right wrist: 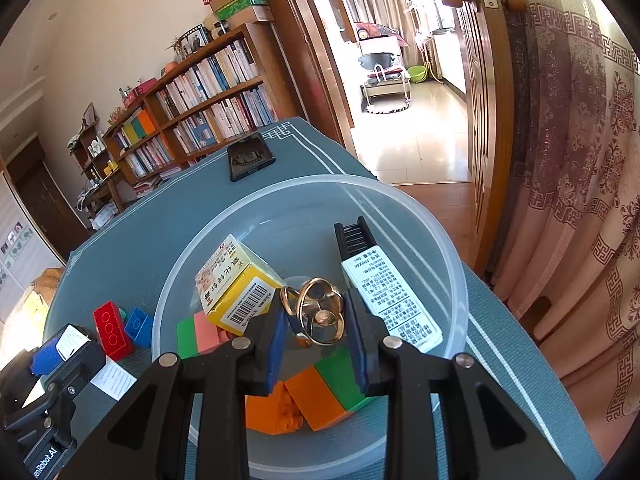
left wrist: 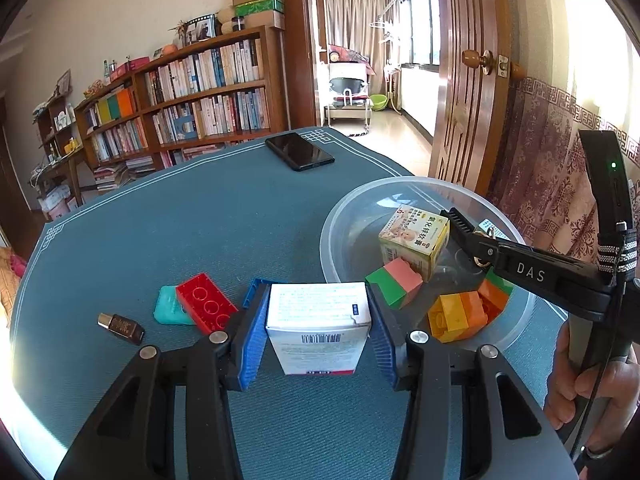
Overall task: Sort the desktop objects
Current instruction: 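Carry the baby wash box and gold ring over the clear bowl, then open the right tool to drop the ring while the left tool lowers the box into the bowl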
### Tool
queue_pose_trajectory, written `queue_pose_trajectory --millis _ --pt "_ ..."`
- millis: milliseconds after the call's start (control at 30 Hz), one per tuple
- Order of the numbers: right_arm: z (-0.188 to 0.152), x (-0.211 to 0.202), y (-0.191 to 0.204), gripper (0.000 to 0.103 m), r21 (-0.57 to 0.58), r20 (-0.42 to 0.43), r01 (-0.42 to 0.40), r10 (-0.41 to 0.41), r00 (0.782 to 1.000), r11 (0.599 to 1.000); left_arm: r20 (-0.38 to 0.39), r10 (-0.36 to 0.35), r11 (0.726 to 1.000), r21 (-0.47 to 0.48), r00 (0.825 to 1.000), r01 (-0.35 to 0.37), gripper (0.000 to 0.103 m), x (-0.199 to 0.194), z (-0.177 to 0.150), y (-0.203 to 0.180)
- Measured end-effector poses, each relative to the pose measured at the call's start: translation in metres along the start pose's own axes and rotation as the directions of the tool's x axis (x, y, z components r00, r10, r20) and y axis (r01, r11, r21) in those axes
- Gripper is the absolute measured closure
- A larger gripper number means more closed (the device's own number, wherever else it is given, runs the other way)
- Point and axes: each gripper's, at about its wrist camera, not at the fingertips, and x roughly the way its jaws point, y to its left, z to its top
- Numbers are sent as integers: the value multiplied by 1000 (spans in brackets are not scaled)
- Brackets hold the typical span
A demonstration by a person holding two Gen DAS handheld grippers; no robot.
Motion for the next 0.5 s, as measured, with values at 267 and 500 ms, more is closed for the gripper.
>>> queue_pose_trajectory --millis 267,500 --pt "3 -8 3 57 -9 31 -4 4 1000 1000 14 0 1000 9 1000 0 53 -4 3 -2" --pt "7 -12 -2 55 13 45 0 0 999 1000 45 -18 999 38 999 17 53 -14 12 -14"
